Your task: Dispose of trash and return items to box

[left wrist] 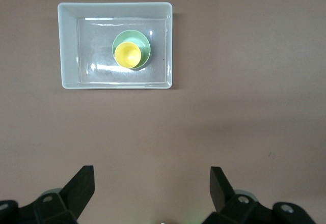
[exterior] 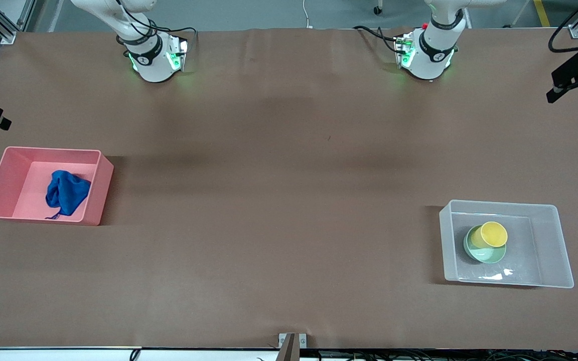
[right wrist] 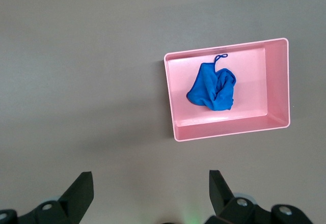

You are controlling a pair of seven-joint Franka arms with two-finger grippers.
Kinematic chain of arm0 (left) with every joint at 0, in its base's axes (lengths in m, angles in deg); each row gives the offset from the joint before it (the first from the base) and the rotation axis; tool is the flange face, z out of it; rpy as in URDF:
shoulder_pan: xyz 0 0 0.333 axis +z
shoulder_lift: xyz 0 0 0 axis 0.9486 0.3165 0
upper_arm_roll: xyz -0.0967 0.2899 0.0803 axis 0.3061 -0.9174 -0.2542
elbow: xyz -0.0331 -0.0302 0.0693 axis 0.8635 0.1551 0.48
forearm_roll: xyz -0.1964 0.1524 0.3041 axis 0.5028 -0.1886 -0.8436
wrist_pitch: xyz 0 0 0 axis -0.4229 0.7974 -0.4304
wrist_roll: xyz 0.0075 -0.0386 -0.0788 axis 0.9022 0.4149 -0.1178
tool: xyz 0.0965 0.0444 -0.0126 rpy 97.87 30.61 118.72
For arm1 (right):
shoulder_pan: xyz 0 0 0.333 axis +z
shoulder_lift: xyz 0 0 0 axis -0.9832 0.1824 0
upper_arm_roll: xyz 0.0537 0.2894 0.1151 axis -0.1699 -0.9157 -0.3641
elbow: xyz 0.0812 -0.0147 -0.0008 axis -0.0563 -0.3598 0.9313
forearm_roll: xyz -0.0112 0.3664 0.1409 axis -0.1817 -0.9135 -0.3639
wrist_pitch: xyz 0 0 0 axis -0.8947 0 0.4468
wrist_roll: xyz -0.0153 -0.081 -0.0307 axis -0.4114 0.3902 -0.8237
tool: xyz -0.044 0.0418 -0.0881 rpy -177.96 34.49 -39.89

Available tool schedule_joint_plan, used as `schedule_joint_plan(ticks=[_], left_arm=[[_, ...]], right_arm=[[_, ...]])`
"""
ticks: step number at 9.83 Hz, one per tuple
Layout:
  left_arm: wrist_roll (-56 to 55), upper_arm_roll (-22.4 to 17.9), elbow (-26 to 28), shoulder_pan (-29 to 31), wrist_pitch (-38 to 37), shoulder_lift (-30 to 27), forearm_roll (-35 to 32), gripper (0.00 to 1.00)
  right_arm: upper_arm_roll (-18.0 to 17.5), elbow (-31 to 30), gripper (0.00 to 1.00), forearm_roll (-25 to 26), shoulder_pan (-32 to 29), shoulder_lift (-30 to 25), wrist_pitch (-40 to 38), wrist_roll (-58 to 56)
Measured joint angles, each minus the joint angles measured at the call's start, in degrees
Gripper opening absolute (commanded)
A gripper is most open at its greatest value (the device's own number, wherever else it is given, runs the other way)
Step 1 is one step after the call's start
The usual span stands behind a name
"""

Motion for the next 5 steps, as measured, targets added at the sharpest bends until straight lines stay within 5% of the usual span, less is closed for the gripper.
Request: schedule_joint_plan(ticks=[5], left_arm=[[-1.9,1.1,-0.8,-0.2,-0.7,1.1,0.0,1.0]], right_arm=[[0.0,0.0,1.0,0.0,0.0,0.0,0.0,0.0]])
